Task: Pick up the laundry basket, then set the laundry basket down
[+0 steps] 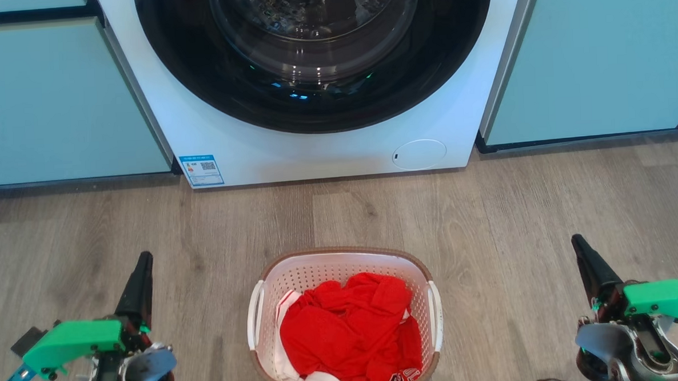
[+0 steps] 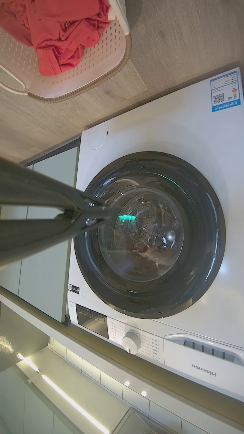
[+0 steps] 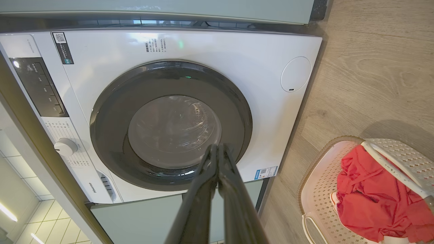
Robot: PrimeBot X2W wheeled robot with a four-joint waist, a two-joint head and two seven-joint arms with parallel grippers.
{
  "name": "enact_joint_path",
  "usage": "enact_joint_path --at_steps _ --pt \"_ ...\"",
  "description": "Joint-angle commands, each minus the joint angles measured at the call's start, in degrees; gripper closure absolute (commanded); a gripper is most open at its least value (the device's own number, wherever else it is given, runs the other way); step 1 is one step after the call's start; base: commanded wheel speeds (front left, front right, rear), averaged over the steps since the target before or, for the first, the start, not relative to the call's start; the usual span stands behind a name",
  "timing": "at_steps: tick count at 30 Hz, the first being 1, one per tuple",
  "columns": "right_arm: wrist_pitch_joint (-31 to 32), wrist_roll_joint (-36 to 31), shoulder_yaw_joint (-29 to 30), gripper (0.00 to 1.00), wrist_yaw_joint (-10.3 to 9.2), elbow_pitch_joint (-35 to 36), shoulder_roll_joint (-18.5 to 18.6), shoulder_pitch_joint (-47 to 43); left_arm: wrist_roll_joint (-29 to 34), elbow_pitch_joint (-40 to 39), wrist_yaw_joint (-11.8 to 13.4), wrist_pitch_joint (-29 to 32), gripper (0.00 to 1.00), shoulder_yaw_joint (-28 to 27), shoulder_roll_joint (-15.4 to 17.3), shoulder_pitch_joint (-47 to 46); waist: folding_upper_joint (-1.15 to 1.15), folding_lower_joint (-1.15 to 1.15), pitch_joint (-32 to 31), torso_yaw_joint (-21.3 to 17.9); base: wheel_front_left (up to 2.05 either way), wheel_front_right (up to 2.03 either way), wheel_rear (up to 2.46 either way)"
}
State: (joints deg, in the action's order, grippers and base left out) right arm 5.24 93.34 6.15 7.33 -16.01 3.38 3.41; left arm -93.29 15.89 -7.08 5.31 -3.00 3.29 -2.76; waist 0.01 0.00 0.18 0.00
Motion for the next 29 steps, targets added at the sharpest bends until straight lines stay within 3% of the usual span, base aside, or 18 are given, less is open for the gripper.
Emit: enact_joint_path --at_steps 1,29 --pt "0.3 -0.2 -0.8 1.00 0.16 2.1 0.4 2.7 0.2 -1.9 -0.4 0.3 1.00 -2.4 0.4 -3.3 -0.01 0.00 0.0 0.0 0.00 0.00 0.00" --pt "0.6 -0.5 -0.4 1.00 0.16 2.0 0.1 2.7 0.5 -1.9 -0.4 0.6 1.00 -2.8 0.1 -3.4 -0.01 0.00 0.0 0.0 0.00 0.00 0.00"
